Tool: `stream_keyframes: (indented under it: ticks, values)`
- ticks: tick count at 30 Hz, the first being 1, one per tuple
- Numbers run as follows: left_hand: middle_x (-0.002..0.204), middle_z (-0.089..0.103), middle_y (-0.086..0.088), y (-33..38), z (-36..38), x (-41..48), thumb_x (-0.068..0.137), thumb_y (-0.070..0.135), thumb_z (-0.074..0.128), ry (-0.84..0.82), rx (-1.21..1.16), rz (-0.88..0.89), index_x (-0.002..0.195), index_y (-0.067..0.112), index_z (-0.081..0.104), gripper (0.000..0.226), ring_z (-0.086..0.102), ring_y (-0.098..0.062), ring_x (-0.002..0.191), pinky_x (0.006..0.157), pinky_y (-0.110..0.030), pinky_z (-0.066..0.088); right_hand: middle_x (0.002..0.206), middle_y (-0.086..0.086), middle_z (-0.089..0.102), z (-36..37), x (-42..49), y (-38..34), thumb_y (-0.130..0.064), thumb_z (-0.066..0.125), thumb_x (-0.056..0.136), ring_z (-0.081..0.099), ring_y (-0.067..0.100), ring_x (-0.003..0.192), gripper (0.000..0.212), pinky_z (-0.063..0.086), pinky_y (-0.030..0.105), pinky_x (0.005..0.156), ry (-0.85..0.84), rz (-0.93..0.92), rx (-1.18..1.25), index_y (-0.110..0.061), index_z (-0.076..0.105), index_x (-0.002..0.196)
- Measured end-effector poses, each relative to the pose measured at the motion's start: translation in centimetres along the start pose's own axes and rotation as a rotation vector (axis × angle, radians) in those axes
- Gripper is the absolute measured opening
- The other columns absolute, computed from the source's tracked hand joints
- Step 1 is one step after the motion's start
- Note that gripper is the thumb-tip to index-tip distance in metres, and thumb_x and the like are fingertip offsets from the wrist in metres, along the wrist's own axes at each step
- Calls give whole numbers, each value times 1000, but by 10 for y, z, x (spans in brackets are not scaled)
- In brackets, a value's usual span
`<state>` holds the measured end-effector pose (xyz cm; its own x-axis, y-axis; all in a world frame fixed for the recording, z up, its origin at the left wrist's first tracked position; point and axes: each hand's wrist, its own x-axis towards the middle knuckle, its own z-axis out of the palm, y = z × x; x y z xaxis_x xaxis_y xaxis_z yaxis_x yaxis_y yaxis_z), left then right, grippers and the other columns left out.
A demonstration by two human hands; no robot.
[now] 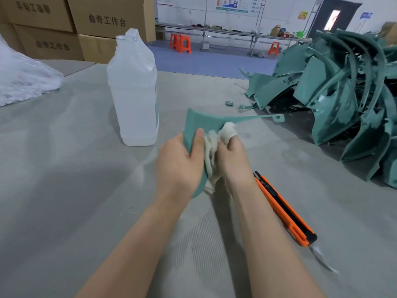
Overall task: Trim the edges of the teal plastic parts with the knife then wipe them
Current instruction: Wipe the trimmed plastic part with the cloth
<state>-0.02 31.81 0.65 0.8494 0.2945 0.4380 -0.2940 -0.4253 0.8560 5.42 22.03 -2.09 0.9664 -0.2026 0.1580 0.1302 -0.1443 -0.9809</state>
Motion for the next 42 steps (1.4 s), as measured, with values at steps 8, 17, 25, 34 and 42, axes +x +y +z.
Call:
stream_keyframes:
  ticks: [8, 17, 25, 34, 42]
  values:
    - [47, 39, 4, 16, 11, -26, 97, 43, 36, -153, 286, 320, 65, 21, 39, 39, 49, -29, 56, 55, -31, 16, 66, 5, 52, -23, 11, 1, -8, 42, 96, 48, 20, 60, 27, 40, 26, 55, 168, 294, 117, -14, 52, 71]
    - [50, 46, 3, 12, 3, -13, 97, 38, 45, -75, 155, 177, 55, 24, 32, 46, 50, -32, 57, 54, -32, 27, 88, 16, 63, -5, 8, 3, -6, 42, 96, 59, 25, 81, 20, 48, 34, 70, 165, 160, -55, -10, 54, 80]
    - [43, 37, 6, 18, -18, -10, 92, 42, 43, -370, 241, 430, 58, 31, 33, 37, 40, -14, 42, 47, -22, 28, 40, 0, 41, -55, 24, -1, 8, 28, 89, 32, 11, 27, 34, 20, 14, 27, 436, 429, 437, -14, 40, 65]
    - [45, 47, 21, 36, -57, -7, 86, 41, 45, -359, 230, 418, 60, 54, 49, 30, 43, 0, 41, 40, -8, 27, 49, 6, 36, -50, 22, -13, 16, 18, 81, 29, 15, 35, 41, 26, 19, 45, 516, 288, 772, -12, 40, 62]
    - [45, 47, 16, 25, -39, -2, 89, 37, 47, -244, 239, 411, 49, 26, 23, 48, 39, -8, 43, 41, -15, 26, 51, 2, 57, -6, -7, -28, 3, 31, 96, 50, 8, 36, 32, 37, 11, 37, 156, 327, 494, -10, 51, 74]
